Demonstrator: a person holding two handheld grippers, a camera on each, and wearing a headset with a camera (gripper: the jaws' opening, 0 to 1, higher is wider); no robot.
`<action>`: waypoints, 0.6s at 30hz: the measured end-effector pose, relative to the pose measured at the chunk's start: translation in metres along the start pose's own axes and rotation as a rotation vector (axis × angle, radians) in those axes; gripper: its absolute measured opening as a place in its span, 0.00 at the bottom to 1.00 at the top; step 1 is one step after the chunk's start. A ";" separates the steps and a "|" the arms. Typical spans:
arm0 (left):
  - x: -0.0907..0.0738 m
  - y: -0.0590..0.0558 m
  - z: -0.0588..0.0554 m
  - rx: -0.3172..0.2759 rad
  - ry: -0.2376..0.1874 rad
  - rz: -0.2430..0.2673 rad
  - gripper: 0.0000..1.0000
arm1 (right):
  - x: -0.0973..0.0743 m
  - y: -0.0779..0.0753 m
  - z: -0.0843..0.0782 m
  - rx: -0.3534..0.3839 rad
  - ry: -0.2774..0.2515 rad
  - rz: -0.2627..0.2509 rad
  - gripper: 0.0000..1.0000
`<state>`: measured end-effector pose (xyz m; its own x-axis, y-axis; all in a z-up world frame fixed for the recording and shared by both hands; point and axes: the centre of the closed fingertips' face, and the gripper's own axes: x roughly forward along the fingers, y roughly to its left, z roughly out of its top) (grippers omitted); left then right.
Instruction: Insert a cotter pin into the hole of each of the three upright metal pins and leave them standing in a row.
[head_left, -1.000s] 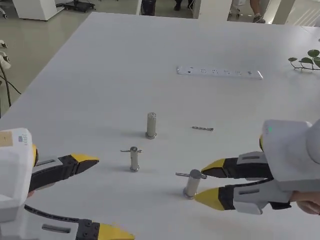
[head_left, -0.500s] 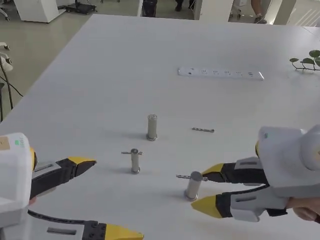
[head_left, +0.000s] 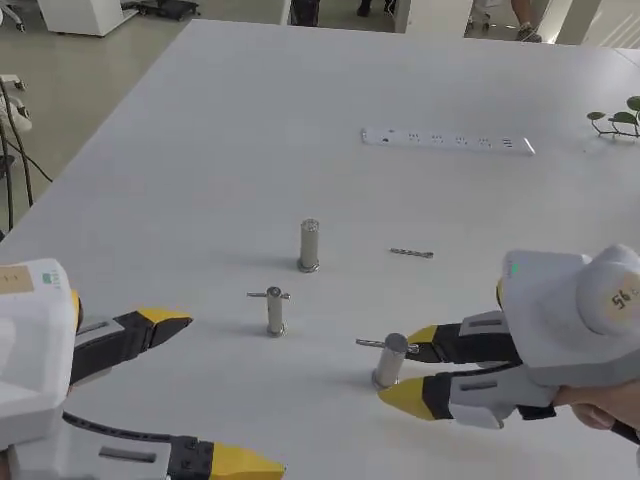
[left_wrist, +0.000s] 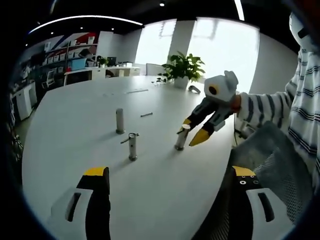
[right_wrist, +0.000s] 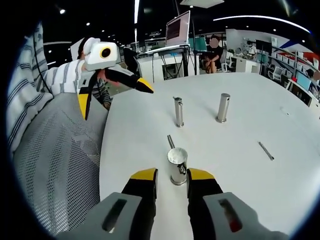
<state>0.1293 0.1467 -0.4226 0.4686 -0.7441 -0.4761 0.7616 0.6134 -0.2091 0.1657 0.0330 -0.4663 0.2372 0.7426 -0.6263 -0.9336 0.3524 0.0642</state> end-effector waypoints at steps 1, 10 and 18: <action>0.000 0.001 0.001 -0.001 -0.004 0.002 0.99 | 0.000 0.002 0.000 0.003 0.002 0.008 0.15; 0.002 -0.002 0.001 0.004 -0.004 -0.008 0.99 | -0.002 -0.002 0.000 0.017 -0.002 0.004 0.17; 0.001 0.000 0.001 0.017 -0.002 -0.004 0.98 | 0.002 -0.005 0.001 0.036 -0.015 0.000 0.15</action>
<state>0.1304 0.1456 -0.4220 0.4665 -0.7469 -0.4738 0.7710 0.6059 -0.1960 0.1712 0.0332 -0.4669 0.2413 0.7513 -0.6143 -0.9236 0.3721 0.0923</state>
